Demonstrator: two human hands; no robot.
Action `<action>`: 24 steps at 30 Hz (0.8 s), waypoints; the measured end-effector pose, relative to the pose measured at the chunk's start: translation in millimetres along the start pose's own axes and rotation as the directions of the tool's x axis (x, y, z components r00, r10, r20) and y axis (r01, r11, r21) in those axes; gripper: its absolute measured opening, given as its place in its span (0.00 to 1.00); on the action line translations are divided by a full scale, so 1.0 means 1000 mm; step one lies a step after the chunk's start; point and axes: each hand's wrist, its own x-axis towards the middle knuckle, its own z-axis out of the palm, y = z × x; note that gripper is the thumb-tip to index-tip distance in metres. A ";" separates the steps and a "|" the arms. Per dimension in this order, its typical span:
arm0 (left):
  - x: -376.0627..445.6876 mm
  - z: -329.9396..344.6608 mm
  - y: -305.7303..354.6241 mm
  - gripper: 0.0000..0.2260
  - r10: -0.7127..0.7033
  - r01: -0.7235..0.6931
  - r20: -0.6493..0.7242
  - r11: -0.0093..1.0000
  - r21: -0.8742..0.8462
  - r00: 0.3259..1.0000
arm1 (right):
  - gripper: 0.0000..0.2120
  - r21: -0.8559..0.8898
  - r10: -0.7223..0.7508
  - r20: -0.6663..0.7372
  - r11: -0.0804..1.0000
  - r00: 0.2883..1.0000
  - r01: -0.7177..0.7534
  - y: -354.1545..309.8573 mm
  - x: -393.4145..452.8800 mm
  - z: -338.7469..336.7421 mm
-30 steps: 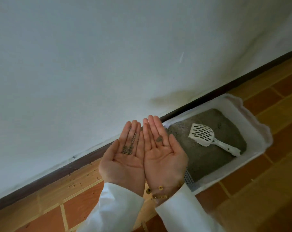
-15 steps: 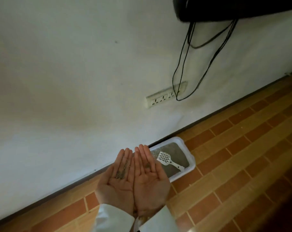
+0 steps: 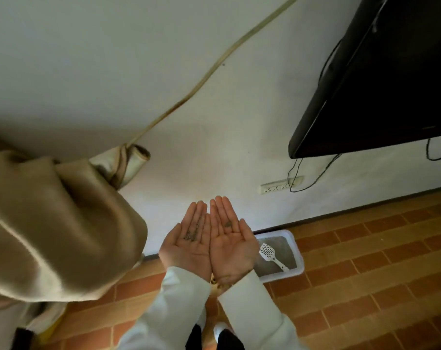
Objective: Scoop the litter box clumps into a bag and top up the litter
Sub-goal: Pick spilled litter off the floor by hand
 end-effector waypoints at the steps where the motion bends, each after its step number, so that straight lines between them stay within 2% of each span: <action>1: -0.006 0.000 0.005 0.21 0.031 -0.031 -0.020 0.999 -0.011 0.999 | 0.26 -0.014 -0.017 -0.003 1.000 1.000 0.017 0.007 -0.004 0.011; 3: -0.021 0.001 0.007 0.21 0.087 -0.086 0.017 0.995 -0.055 0.996 | 0.25 -0.214 -0.048 -0.024 0.976 0.999 0.042 0.014 -0.013 0.024; 8: -0.054 -0.009 0.004 0.20 0.242 -0.248 -0.051 0.943 -0.223 0.969 | 0.26 -0.413 0.120 -0.092 0.898 0.988 -0.148 0.030 -0.033 0.032; 11: -0.069 -0.020 0.001 0.20 0.330 -0.349 -0.115 0.890 -0.294 0.937 | 0.27 -0.441 0.231 -0.117 0.860 0.966 -0.258 0.038 -0.043 0.028; 15: -0.094 -0.036 0.005 0.19 0.415 -0.459 -0.197 0.807 -0.372 0.888 | 0.27 -0.534 0.330 -0.224 0.745 0.917 -0.399 0.052 -0.055 0.022; 20: -0.121 -0.058 0.020 0.19 0.511 -0.584 -0.284 0.679 -0.446 0.811 | 0.27 -0.524 0.463 -0.291 0.655 0.838 -0.544 0.087 -0.072 0.009; 24: -0.139 -0.083 0.038 0.19 0.576 -0.677 -0.363 0.557 -0.481 0.732 | 0.28 -0.528 0.556 -0.368 0.535 0.745 -0.660 0.121 -0.081 -0.004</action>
